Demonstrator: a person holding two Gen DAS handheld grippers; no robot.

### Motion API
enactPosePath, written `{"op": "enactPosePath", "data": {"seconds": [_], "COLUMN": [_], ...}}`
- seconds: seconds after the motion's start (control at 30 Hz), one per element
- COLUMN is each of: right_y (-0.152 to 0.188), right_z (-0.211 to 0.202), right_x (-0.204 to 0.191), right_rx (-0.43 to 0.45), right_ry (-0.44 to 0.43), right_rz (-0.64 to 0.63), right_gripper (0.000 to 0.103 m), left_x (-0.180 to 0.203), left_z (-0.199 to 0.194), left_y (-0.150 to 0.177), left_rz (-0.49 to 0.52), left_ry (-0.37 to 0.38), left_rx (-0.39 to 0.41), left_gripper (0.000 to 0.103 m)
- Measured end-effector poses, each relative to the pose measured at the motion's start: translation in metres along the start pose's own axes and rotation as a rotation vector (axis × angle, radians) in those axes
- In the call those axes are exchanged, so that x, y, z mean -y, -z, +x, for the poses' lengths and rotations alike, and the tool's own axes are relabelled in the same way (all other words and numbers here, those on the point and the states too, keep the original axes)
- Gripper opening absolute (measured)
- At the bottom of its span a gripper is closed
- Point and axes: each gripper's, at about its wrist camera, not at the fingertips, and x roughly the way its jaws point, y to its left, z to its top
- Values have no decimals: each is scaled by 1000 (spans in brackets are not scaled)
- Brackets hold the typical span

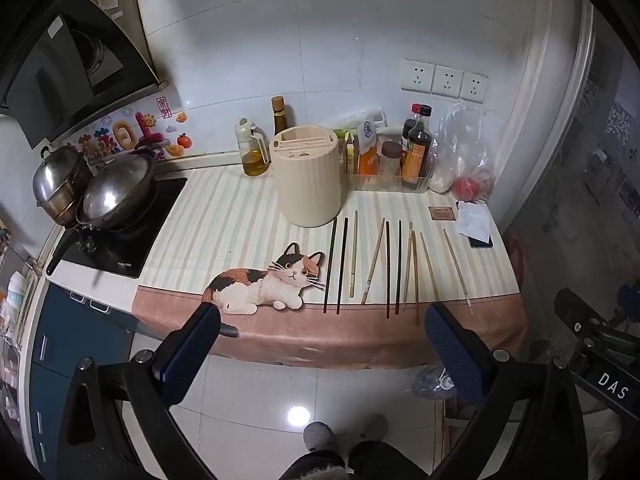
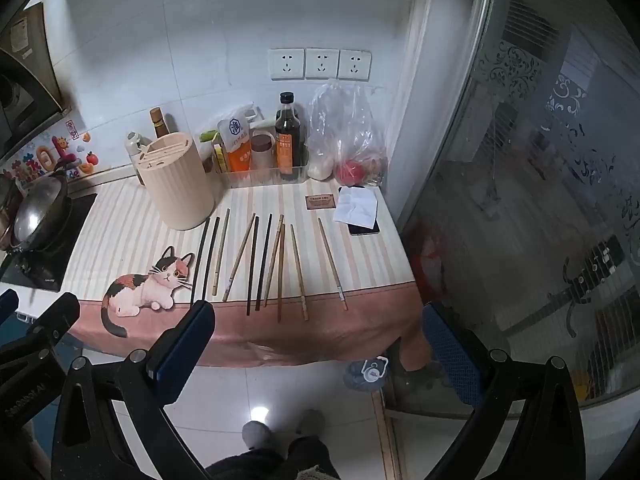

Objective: Organize utensils

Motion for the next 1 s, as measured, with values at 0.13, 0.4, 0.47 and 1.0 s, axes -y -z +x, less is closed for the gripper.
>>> {"op": "enactPosePath", "data": {"seconds": [0.13,0.4,0.47,1.0], "right_y": [1,-5,-8,1], "right_z": [-2,-3,-1,-12], "right_x": [-1,3,5,-11], "right_rx": [-5,2,3,16], "right_ry": [5,-5,-6,-8], "right_rz": [-5,-8,-10,-24], "right_gripper": [103,103,103,103], "left_x": [0,-1,-2,-10], "left_z": [0,2,3,-7], "left_y": [0,-2,-4,-1], "left_rz": [-2,1,-3,-17], "left_ry": [0,-11,-14,-1], "left_rx": [5,13,14,27], "left_gripper": [103,103,103,103]}}
